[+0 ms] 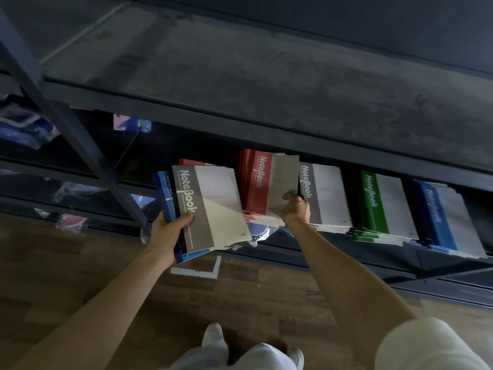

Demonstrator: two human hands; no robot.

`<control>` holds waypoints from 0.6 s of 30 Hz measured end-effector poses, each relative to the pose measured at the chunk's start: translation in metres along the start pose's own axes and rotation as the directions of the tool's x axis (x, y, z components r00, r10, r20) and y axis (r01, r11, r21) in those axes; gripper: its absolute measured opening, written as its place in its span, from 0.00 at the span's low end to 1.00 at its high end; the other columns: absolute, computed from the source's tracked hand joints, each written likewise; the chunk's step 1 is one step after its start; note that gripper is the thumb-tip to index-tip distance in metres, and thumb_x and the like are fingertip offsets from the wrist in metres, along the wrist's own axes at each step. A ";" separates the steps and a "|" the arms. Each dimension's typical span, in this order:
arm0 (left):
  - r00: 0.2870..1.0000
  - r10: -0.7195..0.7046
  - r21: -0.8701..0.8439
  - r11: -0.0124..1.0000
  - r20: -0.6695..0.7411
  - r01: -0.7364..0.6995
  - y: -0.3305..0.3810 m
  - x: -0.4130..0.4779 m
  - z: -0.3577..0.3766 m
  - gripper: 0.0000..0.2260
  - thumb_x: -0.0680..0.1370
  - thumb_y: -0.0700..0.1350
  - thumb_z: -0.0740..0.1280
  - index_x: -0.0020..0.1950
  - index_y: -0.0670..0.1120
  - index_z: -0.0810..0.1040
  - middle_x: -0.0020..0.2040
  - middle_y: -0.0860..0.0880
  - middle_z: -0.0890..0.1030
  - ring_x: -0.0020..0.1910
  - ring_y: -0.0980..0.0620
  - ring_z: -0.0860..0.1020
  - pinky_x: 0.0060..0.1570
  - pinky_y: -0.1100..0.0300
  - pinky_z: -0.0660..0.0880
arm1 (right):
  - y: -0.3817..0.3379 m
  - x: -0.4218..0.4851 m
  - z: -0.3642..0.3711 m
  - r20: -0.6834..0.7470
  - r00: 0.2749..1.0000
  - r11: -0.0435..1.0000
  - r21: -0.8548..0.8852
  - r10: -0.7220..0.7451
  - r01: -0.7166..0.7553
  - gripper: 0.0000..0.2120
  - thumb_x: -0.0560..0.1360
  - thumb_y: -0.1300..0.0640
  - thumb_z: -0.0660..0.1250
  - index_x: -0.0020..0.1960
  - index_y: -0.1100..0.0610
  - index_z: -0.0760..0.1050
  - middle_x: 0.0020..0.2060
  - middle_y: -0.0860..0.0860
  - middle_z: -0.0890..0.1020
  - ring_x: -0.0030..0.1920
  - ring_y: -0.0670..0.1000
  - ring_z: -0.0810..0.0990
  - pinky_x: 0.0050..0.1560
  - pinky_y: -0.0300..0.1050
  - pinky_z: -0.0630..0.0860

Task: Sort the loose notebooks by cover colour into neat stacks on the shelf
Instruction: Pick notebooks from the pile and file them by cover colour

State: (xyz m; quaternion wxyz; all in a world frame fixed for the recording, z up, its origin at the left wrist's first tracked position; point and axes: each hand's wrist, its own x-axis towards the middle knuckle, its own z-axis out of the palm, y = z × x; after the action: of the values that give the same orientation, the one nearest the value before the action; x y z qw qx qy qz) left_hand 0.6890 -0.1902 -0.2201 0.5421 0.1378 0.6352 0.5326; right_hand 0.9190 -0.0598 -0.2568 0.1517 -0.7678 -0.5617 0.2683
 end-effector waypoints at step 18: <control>0.988 -0.010 0.050 0.999 0.155 0.002 -0.026 -0.010 0.096 0.17 0.74 0.32 0.68 0.59 0.45 0.73 0.47 0.48 0.79 0.50 0.45 0.78 0.50 0.49 0.74 | 0.007 -0.065 -0.059 0.255 0.966 0.995 -0.102 0.035 -0.009 0.21 0.75 0.51 0.66 0.62 0.63 0.72 0.53 0.57 0.80 0.52 0.55 0.79 0.47 0.43 0.76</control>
State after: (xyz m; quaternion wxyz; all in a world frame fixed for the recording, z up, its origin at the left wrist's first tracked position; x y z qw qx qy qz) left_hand 0.7837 -0.1573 -0.2208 0.5880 0.1901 0.6044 0.5027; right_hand 0.9440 -0.1197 -0.1971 0.0362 -0.7395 -0.5808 0.3384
